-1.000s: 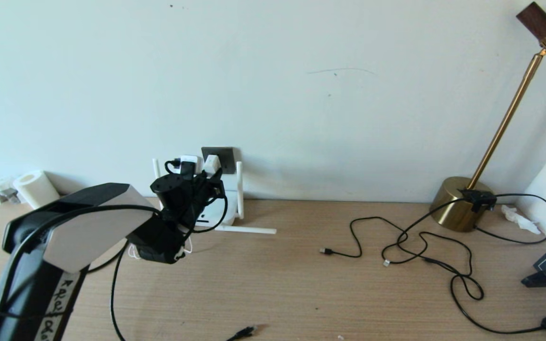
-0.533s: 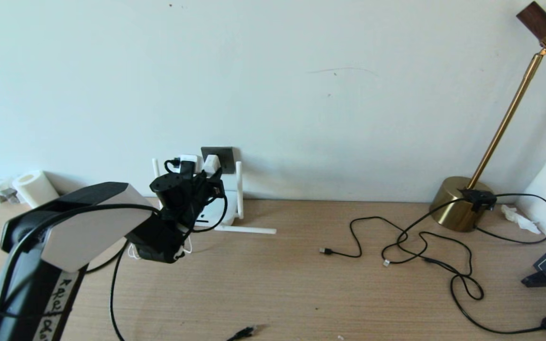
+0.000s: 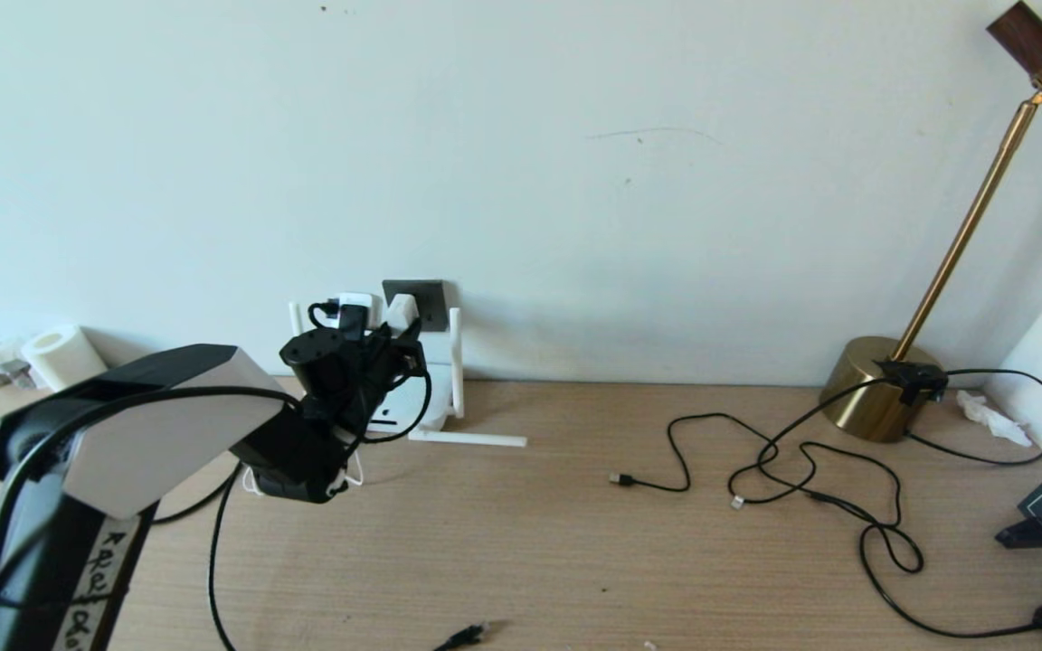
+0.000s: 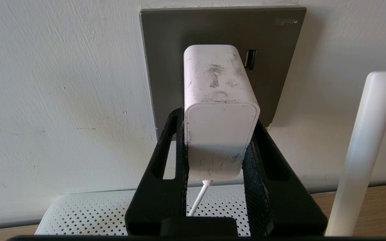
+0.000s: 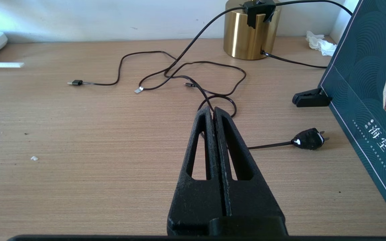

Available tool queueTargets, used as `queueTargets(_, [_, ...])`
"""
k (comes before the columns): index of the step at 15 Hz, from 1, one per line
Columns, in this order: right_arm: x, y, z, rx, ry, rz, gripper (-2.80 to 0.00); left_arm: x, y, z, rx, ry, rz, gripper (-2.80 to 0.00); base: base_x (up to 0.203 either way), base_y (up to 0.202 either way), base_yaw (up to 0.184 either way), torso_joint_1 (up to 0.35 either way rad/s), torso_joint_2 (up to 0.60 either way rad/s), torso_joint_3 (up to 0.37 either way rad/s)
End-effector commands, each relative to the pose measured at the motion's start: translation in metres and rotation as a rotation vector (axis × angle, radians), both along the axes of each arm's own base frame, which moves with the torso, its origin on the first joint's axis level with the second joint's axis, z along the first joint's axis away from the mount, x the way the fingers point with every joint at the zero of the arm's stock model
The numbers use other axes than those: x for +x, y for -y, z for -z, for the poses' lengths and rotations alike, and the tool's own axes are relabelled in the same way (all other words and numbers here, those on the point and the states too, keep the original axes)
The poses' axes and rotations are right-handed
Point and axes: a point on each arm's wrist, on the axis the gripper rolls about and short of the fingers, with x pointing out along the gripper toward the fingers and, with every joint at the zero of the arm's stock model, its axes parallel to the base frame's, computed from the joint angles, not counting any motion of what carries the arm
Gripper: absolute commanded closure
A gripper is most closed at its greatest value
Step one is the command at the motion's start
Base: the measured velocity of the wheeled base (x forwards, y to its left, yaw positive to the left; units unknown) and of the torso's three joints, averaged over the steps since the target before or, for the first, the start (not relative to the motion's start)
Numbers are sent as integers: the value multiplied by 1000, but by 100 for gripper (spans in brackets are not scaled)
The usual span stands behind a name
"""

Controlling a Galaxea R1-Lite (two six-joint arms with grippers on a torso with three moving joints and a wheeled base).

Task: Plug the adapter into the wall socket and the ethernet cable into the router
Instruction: Plug plug into socket

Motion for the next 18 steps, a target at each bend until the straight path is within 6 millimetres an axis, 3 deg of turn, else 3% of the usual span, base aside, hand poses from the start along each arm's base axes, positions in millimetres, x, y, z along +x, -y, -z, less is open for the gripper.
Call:
queueTargets(1, [0,0,0,0,1,0,0,-2,0,-2,-1,6,-1,0,0,0,0,0,0,0])
queueTargets(18, [0,0,0,0,1,0,0,-6,-1,3,3,-17,-4,0,0,0,0,0,0,0])
